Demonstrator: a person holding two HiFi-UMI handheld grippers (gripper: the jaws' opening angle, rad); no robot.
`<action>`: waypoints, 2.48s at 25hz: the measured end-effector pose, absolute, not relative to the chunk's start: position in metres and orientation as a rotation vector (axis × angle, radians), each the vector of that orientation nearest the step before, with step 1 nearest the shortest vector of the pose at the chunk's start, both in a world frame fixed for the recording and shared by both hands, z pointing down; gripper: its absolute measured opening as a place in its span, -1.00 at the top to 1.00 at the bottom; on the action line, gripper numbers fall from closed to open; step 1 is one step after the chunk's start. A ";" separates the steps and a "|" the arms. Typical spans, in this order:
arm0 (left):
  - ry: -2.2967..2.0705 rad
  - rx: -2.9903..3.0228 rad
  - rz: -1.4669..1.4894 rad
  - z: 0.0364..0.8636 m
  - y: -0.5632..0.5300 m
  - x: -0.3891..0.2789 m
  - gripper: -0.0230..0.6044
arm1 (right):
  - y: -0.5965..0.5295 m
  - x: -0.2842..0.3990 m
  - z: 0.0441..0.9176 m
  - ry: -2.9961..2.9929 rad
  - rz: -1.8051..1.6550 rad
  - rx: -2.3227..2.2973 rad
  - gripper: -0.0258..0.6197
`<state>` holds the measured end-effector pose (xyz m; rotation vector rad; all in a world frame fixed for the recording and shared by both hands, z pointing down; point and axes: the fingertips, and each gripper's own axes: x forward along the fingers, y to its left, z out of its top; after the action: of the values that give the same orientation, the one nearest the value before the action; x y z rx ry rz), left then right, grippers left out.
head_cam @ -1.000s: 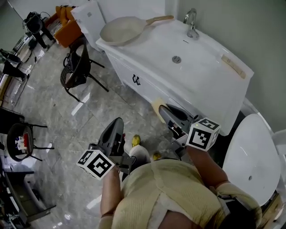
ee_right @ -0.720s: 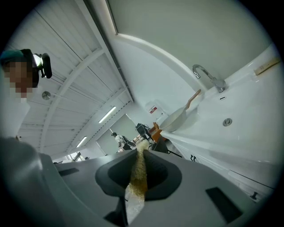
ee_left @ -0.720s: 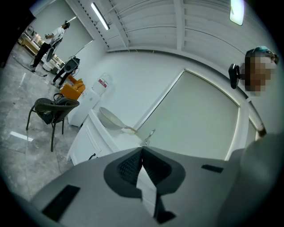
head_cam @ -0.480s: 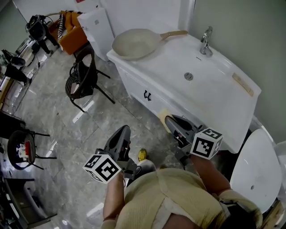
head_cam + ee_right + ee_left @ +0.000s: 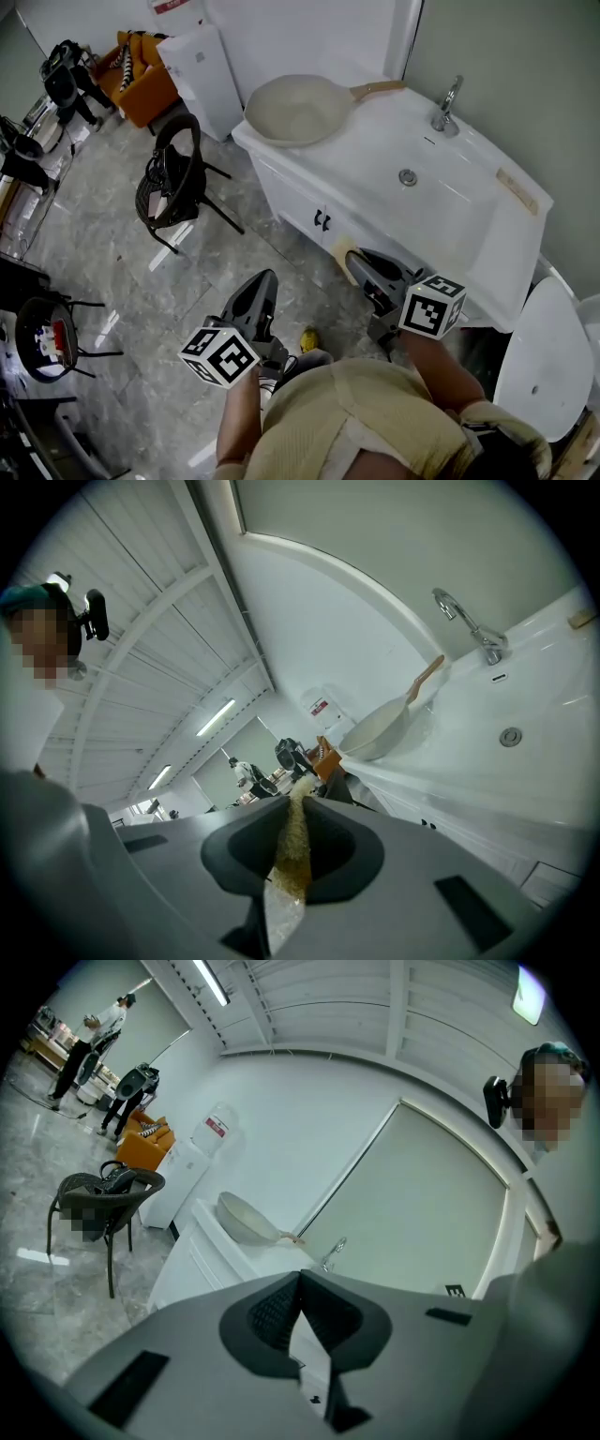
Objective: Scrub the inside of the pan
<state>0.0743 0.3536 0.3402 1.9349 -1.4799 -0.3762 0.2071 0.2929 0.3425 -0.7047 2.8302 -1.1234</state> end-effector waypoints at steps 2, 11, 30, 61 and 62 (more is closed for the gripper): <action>-1.474 1.947 -0.359 0.340 0.348 0.063 0.76 | 0.288 0.196 0.342 2.830 -1.119 -0.716 0.75; -1.459 2.058 -0.208 0.347 0.332 0.027 0.76 | 0.280 0.149 0.345 2.854 -1.090 -0.749 0.75; -1.482 2.051 -0.171 0.350 0.215 0.018 0.76 | 0.158 0.137 0.336 2.853 -1.066 -0.695 0.75; -1.690 1.875 -0.002 0.379 0.066 -0.024 0.75 | 0.032 0.196 0.341 2.726 -1.011 -0.849 0.75; -1.696 1.871 0.008 0.381 0.059 -0.030 0.74 | 0.026 0.197 0.340 2.720 -1.001 -0.874 0.75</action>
<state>-0.0304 0.0594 0.3805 1.8707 -1.6961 0.0080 0.1968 0.0264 0.3403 -0.8743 2.7196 -1.0014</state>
